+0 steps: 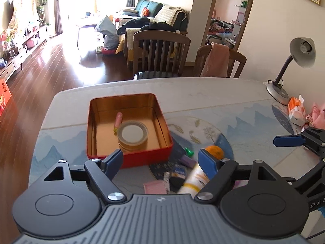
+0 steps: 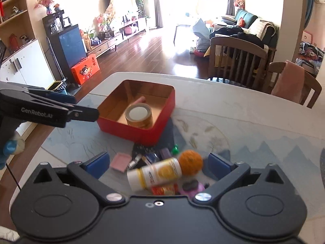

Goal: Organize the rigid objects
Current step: 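Move both tools back toward the white sunglasses and purple toy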

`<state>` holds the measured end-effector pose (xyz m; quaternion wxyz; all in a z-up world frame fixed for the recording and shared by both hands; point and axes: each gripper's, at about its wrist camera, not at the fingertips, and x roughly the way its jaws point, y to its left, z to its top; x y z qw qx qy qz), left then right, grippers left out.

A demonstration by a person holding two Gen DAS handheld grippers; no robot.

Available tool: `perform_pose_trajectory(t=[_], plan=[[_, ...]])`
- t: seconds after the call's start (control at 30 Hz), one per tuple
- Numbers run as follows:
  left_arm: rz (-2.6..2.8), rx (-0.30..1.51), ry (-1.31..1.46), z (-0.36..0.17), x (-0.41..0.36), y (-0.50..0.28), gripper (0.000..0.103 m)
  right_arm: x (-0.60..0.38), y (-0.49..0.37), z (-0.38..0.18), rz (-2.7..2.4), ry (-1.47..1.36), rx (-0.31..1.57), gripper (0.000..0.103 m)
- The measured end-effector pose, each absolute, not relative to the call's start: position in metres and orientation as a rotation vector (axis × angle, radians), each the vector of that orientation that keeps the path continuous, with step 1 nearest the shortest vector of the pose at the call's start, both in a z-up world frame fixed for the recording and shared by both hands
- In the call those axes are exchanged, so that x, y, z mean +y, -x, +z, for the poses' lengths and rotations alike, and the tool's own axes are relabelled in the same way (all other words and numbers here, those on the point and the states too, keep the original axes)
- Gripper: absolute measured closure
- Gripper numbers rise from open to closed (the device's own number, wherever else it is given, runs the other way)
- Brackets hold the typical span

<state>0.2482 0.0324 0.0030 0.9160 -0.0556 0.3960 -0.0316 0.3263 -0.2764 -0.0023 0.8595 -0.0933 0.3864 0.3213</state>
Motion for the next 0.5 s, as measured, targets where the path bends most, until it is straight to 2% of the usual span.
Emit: perform_pose_trajectory(t=[0.3,0.37,0.43,0.5], plan=[[-0.081,0.805,0.099,-0.007,-0.005,-0.209,0.018,-0.313,-0.302,-0.020,0.665,0.215,0.807,0.000],[-0.096,0.806,0.099,-0.012,-0.013,-0.203,0.014,-0.319,-0.301,-0.025,0.660,0.219,0.804,0.000],[-0.111,0.811,0.098,-0.019,-0.022,-0.197,0.004,-0.324,-0.301,-0.030,0.651,0.230,0.789,0.000],[-0.117,0.810,0.089,-0.027,-0.030,-0.192,0.001,-0.329,-0.305,-0.036,0.637,0.232,0.785,0.000]])
